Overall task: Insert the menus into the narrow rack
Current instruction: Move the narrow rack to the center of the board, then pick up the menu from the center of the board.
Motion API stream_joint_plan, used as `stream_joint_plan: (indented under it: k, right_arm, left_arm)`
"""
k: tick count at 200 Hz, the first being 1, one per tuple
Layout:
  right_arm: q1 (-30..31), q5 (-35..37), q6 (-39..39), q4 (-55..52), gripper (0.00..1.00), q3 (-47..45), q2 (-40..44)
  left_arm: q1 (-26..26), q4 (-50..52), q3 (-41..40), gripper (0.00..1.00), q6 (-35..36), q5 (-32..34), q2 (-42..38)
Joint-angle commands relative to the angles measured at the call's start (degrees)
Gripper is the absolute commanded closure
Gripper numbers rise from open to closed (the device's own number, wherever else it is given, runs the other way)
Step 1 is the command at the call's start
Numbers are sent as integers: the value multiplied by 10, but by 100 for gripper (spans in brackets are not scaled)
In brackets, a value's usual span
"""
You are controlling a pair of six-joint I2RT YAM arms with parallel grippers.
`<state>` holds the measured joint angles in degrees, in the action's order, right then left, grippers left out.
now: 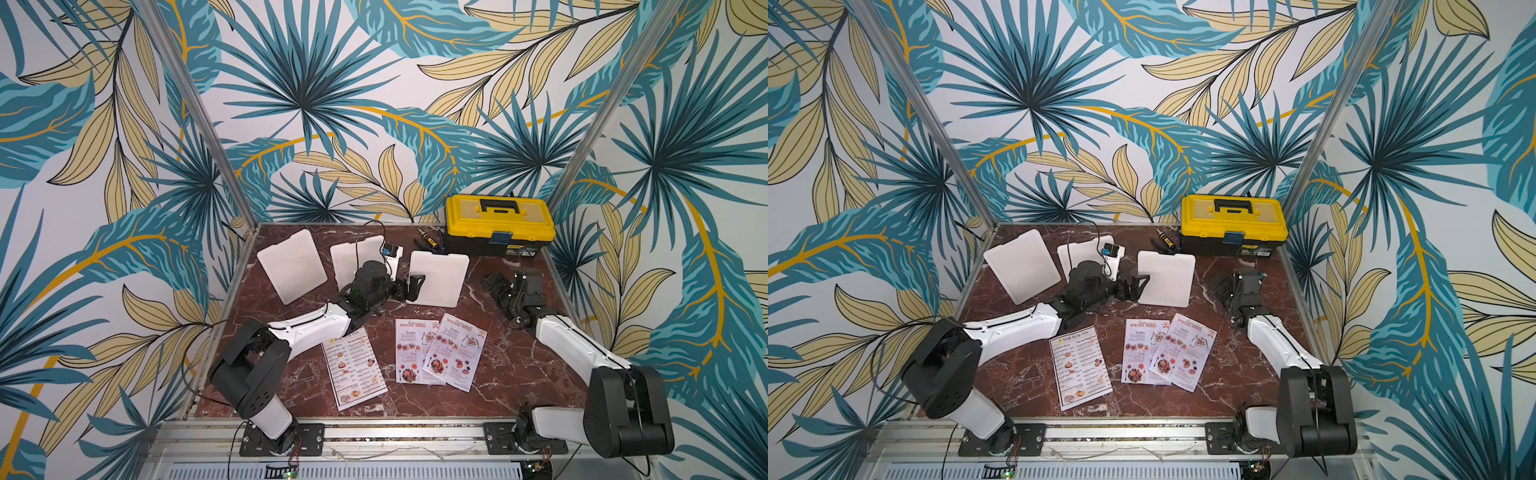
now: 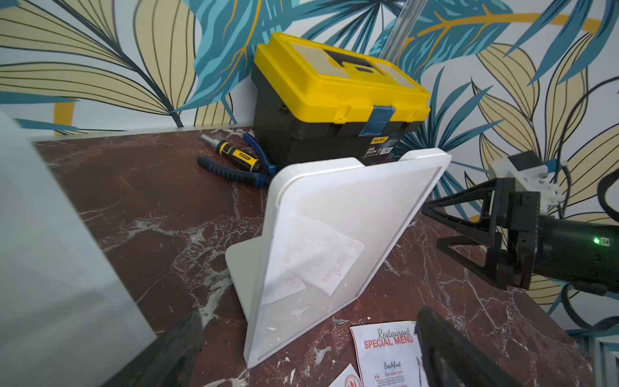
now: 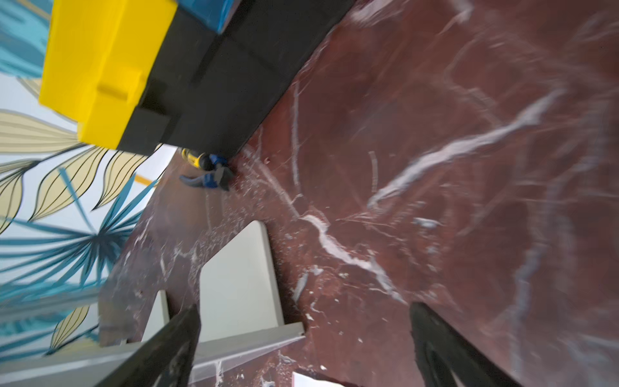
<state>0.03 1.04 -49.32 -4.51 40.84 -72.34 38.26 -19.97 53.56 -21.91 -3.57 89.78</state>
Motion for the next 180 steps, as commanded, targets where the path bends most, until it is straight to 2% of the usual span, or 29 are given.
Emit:
stream_joint_plan:
  k: [1, 9, 33, 45, 59, 71, 95, 117, 128, 151, 180]
  right_arm:
    - [-3, 94, -23, -97, 1, -32, 66]
    - [-3, 103, -27, -97, 0, -48, 94]
    - [-3, 124, -4, -139, 0, -64, 158]
    - [-3, 135, -4, -170, 0, -65, 184]
    - [-3, 121, 14, -186, 0, -69, 209]
    - [-3, 81, 58, -199, 0, -67, 218]
    - [-2, -8, 96, -222, 1, -62, 222]
    - [4, -17, 105, -236, 1, -79, 241]
    - [19, -9, 104, -243, 8, -86, 248]
    - [70, 15, 85, -250, 23, -89, 229]
    - [125, 26, 59, -213, 43, -104, 173]
  left_arm:
    - [3, -6, -34, 0, -51, 59, -58]
    - [3, -7, -49, 1, -64, 65, -81]
    - [3, -7, -114, 1, -97, 203, -167]
    - [1, -7, -140, 0, -98, 231, -191]
    - [-1, -7, -151, 1, -61, 208, -198]
    - [0, 11, -148, 0, -32, 169, -199]
    - [1, 53, -150, 0, -32, 131, -204]
    - [15, 54, -162, 0, -22, 78, -206]
    - [29, 54, -159, 0, -24, 48, -199]
    - [79, 54, -128, 12, -40, 24, -153]
    - [121, 81, -45, 24, -74, -7, -48]
